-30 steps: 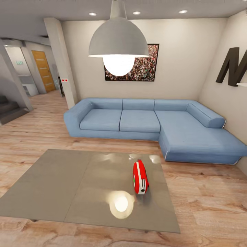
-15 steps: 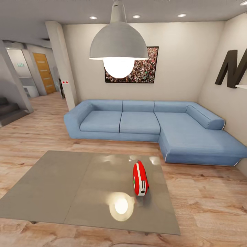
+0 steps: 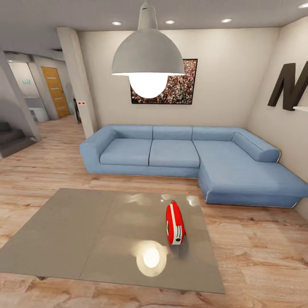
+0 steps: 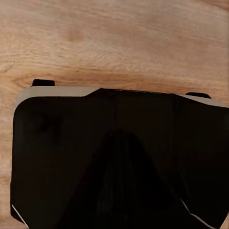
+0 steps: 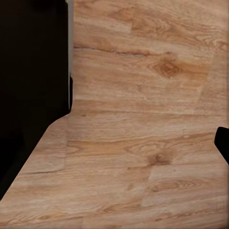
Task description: Turn on the radio receiver that's on the table in the living room.
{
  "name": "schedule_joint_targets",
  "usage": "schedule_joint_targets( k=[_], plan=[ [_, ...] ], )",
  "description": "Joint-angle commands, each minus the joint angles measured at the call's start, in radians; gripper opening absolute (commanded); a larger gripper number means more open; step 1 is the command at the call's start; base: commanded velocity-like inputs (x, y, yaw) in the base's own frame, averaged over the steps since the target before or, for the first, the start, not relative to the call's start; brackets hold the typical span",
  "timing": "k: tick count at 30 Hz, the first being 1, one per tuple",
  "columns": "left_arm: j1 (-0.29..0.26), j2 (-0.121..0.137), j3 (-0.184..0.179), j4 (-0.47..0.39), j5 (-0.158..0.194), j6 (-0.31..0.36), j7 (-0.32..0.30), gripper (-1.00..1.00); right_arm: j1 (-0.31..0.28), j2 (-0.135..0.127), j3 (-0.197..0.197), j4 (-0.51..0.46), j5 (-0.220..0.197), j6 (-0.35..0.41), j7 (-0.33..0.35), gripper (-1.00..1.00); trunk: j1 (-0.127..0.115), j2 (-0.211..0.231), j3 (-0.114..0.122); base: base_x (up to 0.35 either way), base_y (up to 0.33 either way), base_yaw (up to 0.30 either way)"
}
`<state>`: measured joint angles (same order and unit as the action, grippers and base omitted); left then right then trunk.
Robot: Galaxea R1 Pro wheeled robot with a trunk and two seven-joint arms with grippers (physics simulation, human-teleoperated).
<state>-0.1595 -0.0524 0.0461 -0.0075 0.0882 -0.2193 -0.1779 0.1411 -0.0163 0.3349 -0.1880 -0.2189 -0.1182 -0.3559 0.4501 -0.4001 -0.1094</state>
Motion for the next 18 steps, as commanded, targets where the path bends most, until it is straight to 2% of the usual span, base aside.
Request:
schedule_joint_targets(
  k=[1,18],
  plan=[
    [0.000,0.001,0.000,0.000,0.000,0.000,0.000,-1.00,0.000,-0.001,0.000,0.000,0.000,0.000,0.000,1.00,0.000,0.000,0.000,0.000,0.000,0.000],
    [0.000,0.003,0.000,0.000,-0.001,0.001,0.000,-1.00,0.000,0.000,0.000,0.001,0.002,0.000,0.000,1.00,0.000,0.000,0.000,0.000,0.000,0.000]
  ],
)
